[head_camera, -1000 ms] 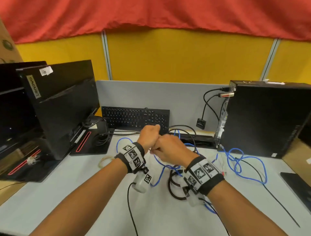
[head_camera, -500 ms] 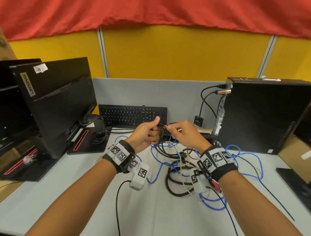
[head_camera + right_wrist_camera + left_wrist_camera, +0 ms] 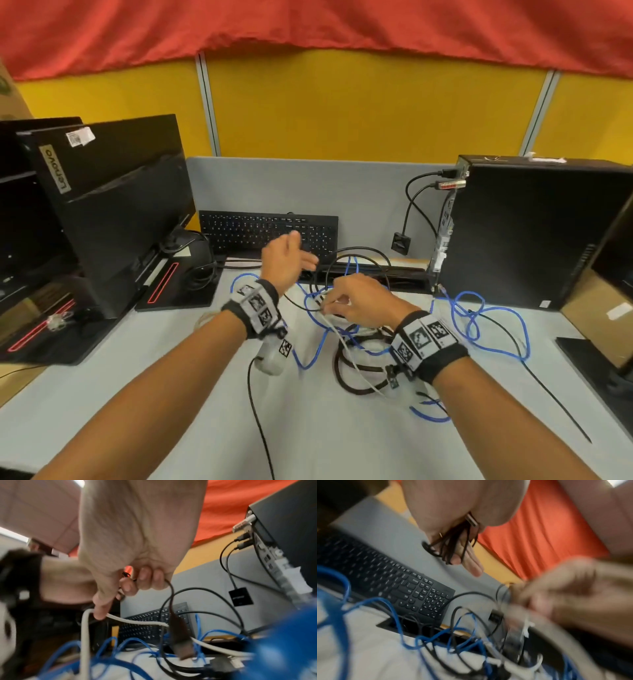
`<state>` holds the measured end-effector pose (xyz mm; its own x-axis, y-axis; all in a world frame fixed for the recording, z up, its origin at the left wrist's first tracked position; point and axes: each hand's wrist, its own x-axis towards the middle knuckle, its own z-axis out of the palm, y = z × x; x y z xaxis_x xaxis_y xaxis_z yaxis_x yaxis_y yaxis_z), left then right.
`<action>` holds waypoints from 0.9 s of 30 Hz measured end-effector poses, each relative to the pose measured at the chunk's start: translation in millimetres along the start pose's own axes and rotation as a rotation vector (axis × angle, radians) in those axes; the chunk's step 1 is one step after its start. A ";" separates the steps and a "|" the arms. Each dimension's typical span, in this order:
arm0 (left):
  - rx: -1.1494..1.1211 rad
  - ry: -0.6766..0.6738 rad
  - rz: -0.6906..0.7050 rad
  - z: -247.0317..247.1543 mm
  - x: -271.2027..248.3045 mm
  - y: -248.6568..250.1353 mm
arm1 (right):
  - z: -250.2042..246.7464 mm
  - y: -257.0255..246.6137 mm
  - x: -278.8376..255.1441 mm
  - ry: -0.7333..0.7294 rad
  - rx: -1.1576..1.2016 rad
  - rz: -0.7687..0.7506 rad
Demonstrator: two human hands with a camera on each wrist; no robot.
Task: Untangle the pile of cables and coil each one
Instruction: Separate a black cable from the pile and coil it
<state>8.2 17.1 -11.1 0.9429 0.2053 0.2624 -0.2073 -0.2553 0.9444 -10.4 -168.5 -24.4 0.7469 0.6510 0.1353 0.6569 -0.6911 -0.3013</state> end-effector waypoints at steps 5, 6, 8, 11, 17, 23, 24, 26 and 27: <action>0.132 -0.408 -0.013 1.0 -22.3 -27.5 | -26.4 -0.6 0.5 0.413 0.367 -0.026; 0.100 -0.399 -0.039 -3.3 -23.6 -31.7 | -33.1 6.1 -1.2 0.474 0.383 0.025; 0.022 -0.383 -0.104 -11.4 -22.4 -36.3 | -42.5 20.4 -6.1 0.552 0.366 0.095; -0.035 -0.418 -0.169 -21.5 -18.9 -32.1 | -49.5 34.7 -13.6 0.717 0.343 0.129; -0.118 -0.432 -0.245 -26.6 -19.1 -14.7 | -48.9 44.9 -12.3 0.930 0.242 0.207; -0.313 -0.305 -0.329 -25.0 -21.5 -13.8 | -33.4 50.4 -10.7 0.473 0.057 0.316; -0.319 -0.303 -0.336 -24.2 -21.2 -13.8 | -30.2 49.2 -11.0 0.437 0.059 0.325; -0.303 -0.329 -0.330 -20.0 -21.3 -12.3 | -25.5 46.4 -9.0 0.439 0.116 0.360; -0.279 -0.350 -0.313 -16.7 -21.4 -11.4 | -24.5 45.4 -6.9 0.476 0.164 0.378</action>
<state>-13.9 31.4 -24.1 0.9912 -0.1079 -0.0762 0.0807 0.0376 0.9960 16.8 -212.1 -15.8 0.9130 0.1338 0.3854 0.3426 -0.7644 -0.5462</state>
